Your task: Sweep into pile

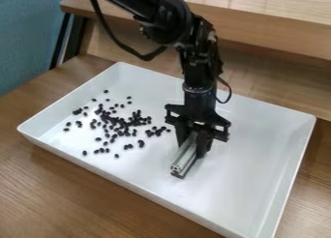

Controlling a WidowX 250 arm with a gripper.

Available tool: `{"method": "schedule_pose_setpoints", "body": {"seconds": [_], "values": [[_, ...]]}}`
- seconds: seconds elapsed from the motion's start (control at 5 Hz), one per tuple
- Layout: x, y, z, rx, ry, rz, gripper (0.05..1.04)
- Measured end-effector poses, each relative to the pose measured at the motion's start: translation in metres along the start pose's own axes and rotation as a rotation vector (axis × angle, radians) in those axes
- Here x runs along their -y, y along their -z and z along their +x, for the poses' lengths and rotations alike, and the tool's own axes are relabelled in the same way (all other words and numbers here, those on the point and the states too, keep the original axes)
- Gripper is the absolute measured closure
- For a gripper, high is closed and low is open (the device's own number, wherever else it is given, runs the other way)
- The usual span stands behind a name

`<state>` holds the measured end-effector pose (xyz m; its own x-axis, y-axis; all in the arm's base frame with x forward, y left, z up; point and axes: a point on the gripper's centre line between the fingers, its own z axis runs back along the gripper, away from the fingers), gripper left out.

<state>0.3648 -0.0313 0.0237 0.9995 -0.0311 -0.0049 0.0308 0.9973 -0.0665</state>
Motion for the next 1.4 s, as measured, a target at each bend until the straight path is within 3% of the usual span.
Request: {"method": "schedule_pose_setpoints", "body": {"seconds": [0.2, 0.6, 1.0, 1.4], "values": [[-0.005, 0.001, -0.006, -0.027, 0.085, 0.021, 0.683], [-0.036, -0.001, -0.019, -0.039, 0.121, 0.048, 0.683], [-0.068, 0.000, -0.029, -0.014, 0.113, 0.048, 0.683], [-0.093, -0.001, -0.031, 0.010, 0.181, 0.112, 0.684]]}}
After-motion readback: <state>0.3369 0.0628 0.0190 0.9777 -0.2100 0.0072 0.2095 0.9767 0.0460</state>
